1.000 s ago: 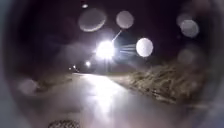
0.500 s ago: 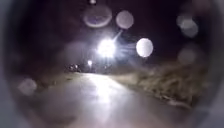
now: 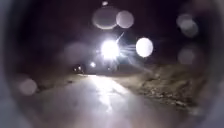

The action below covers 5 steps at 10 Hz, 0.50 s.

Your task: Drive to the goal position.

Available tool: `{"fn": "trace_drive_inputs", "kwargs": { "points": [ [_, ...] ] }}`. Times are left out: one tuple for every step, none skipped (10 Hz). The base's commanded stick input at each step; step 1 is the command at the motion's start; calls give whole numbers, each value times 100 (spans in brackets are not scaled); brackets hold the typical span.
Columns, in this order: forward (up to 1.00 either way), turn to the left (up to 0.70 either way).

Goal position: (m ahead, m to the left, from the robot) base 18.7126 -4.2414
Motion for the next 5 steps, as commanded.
{"fn": "trace_drive_inputs", "kwargs": {
  "points": [
    [100, 15],
    [100, 15],
    [100, 15],
    [100, 16],
    [100, 13]
  ]
}}
